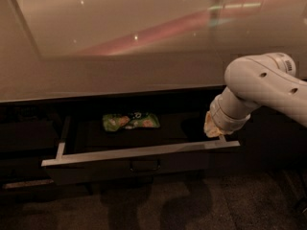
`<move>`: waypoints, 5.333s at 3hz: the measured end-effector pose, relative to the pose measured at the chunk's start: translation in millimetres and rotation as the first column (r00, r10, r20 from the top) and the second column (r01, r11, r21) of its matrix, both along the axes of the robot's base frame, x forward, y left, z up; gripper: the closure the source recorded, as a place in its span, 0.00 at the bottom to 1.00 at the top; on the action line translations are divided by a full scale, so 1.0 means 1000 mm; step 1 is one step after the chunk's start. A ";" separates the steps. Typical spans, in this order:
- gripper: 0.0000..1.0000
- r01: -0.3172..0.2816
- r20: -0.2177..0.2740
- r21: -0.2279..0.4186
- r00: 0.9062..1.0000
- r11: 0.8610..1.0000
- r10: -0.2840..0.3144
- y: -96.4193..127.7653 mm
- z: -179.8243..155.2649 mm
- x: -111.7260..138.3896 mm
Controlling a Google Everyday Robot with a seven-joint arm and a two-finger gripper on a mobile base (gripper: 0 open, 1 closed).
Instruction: Open top drawer
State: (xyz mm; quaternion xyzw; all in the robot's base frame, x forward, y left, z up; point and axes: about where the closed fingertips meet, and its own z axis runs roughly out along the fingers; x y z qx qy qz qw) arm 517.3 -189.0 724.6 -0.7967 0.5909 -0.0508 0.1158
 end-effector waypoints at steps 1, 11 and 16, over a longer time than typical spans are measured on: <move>1.00 0.012 -0.042 0.015 0.999 1.000 -0.011 -0.009 -0.024 0.006; 1.00 -0.199 -0.131 -0.071 0.973 0.977 0.189 0.063 -0.072 -0.053; 0.11 -0.226 -0.142 -0.081 0.967 0.971 0.214 0.070 -0.080 -0.071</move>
Offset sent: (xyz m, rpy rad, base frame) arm 0.0052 -0.0074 -0.0189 0.0126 0.0330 -0.0098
